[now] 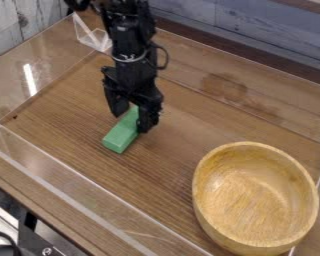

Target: Put the green block in the brown bowl

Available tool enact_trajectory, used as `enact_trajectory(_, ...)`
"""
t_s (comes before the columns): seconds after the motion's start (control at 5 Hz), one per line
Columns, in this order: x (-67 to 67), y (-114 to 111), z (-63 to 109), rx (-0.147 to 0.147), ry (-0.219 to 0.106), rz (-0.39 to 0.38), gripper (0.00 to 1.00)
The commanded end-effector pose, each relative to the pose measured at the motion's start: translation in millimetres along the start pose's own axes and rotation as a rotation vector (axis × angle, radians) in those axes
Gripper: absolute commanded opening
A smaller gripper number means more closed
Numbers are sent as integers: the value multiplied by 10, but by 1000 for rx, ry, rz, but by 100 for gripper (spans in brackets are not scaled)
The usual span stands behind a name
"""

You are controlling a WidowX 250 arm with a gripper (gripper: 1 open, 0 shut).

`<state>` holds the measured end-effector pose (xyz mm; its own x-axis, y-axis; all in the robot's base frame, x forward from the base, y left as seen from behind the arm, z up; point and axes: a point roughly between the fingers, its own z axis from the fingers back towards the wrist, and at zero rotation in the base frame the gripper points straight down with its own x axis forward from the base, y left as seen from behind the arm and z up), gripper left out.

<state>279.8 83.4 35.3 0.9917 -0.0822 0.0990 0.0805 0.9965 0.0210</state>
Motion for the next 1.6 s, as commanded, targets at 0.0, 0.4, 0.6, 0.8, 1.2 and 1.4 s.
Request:
enact_trajectory(0.0, 90, 111, 164, 14, -52, 23, 100)
enact_trajectory(0.4, 127, -25, -80, -12, -46, -36, 100)
enact_trajectory(0.6, 189, -138, -46, -23, -43, -107, 100)
enact_trajectory(0.8, 253, -224, 22, -36, -42, -166, 100)
enact_trajectory(1.2, 103, -106, 38, -46, -55, -205, 100)
enact_trajectory(1.4, 181, -92, -23, -41, -53, -149, 0)
